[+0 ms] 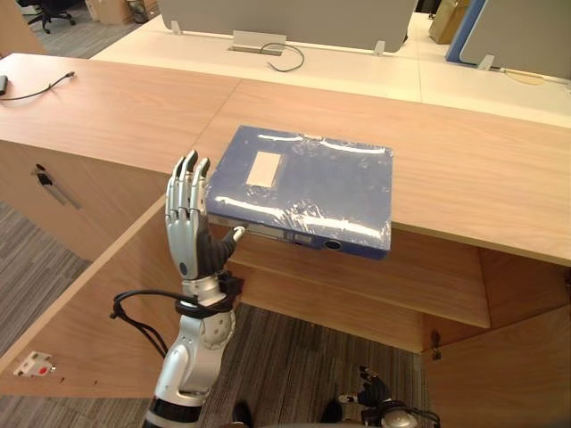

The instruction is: Walk over to the cabinet, pick up the folder, carry it to the office cabinet, place the folder inside the office cabinet, then close the office cabinet door

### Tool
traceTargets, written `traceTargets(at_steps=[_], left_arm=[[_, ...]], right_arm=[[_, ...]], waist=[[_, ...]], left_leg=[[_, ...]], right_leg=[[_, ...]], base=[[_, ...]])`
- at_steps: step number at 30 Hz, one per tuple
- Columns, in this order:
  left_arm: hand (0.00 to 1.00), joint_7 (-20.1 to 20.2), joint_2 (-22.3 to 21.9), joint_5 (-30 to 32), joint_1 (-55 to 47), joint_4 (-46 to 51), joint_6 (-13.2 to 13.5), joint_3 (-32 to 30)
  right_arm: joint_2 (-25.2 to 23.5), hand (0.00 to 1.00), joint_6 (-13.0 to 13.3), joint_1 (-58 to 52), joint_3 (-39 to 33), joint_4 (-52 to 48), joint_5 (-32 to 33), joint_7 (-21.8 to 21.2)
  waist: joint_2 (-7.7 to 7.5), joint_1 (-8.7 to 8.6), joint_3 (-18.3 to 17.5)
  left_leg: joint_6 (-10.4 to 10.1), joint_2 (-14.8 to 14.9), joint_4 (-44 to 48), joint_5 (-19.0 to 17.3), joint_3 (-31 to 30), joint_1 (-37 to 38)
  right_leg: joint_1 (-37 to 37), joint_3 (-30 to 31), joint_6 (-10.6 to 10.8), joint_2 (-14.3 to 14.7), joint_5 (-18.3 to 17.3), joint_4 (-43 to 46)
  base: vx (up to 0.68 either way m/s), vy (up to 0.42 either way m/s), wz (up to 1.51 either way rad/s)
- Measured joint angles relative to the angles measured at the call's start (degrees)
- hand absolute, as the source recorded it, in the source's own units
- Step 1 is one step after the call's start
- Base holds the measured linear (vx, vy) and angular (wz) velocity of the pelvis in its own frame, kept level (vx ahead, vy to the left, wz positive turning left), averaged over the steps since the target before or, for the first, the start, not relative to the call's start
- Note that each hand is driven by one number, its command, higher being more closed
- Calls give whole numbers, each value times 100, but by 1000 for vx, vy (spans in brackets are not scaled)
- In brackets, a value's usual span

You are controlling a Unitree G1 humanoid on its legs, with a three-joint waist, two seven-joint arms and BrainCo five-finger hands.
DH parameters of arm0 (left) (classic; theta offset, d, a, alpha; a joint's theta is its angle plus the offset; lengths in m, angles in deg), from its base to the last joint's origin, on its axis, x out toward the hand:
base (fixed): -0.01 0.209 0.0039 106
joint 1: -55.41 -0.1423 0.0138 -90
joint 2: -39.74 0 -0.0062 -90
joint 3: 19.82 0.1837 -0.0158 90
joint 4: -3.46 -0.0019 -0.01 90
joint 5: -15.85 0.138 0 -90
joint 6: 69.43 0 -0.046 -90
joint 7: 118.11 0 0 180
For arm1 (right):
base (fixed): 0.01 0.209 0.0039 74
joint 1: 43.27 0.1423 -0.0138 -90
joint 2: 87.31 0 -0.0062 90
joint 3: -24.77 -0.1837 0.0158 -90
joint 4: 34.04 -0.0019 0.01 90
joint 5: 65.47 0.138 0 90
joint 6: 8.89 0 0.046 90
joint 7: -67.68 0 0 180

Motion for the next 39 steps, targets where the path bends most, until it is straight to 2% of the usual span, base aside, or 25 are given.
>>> traceTargets(at_steps=[3,10,16,29,39], left_arm=[[0,48,181,173,0,0,1,1],[0,211,502,238,-22,0,63,42],[0,333,675,232,-52,1,218,128],[0,414,675,179,-55,204,421,496],[0,579,711,183,-48,-350,402,494]], right_arm=[[22,0,24,10,27,-4,-7,-28],[24,0,49,20,26,-8,-20,-85],[26,0,49,76,21,-8,-21,-87],[48,0,54,56,15,40,-21,-144],[143,0,53,75,-64,30,-21,-145]], waist=[[5,-21,-58],[15,-61,-70],[15,-108,-70],[37,-130,-85],[54,-151,-96]], left_leg=[[1,-11,-33,2,0,7],[-1,-12,-89,18,-9,66],[5,-27,-157,23,-10,101],[5,-7,-121,34,17,96],[1,-24,-175,41,15,108]], right_leg=[[70,6,-17,46,135,-219],[67,18,-17,55,149,-227],[72,19,-14,54,150,-255],[78,100,-20,70,164,-227],[59,100,-19,67,166,-231]], base=[[-53,6,-4],[-51,15,-1],[-12,7,0],[-38,5,-2],[-5,1,0]])
